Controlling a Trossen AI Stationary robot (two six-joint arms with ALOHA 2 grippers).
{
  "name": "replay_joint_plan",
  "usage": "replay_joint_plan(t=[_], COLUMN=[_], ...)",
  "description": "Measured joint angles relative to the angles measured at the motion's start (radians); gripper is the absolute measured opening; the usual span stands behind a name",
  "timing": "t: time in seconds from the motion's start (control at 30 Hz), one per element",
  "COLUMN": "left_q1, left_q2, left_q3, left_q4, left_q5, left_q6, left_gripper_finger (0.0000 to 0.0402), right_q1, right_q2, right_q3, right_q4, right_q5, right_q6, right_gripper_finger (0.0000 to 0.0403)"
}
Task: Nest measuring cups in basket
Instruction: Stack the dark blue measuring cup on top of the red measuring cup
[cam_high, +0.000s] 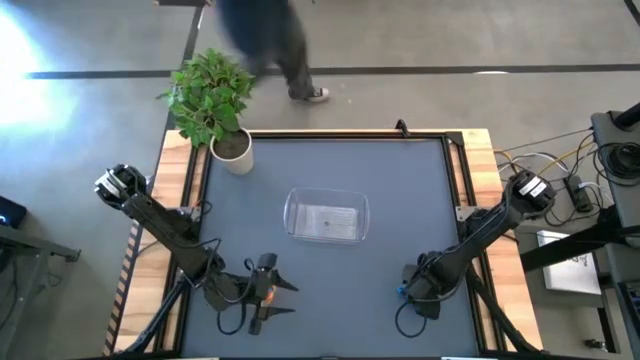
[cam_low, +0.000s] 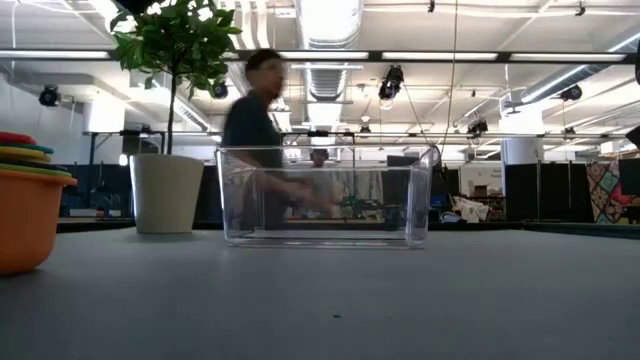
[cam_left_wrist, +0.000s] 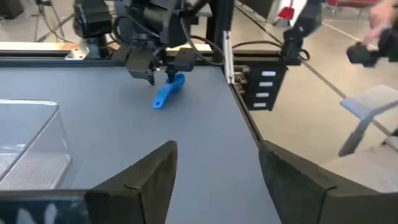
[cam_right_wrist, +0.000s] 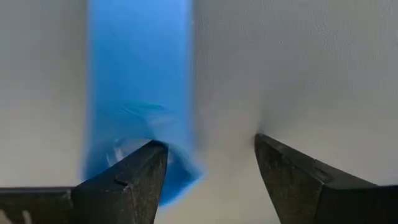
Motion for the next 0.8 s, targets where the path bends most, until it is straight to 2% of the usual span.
replay_joint_plan(t=[0.1,0.2,0.47,0.63,0.8], left_q1=[0.000,0.000,-0.002,-0.001,0.003], left_q2=[0.000,0.000,0.000,0.000,-0.016], left_q3=[-0.019,-0.055,-0.127,-0.129,-0.108], left_q4=[0.035,0.107,0.158,0.140,0.107], left_q5=[-0.009,-0.011,-0.045,-0.112,-0.129], left_q6=[-0.008,-0.035,-0.137,-0.074,0.010], left_gripper_finger=[0.0213,0.0207,0.0175,0.0169,0.0178], right_q1=[0.000,0.000,-0.031,-0.071,-0.152], right_q2=[0.016,0.017,0.013,0.014,0.035], right_q3=[0.003,0.008,0.087,0.204,0.376], right_q4=[-0.002,-0.017,-0.043,-0.054,-0.073], right_q5=[-0.003,-0.002,0.014,0.026,0.150], right_q6=[-0.029,-0.079,-0.143,-0.217,-0.403], right_gripper_finger=[0.0219,0.0186,0.0024,0.0011,0.0010])
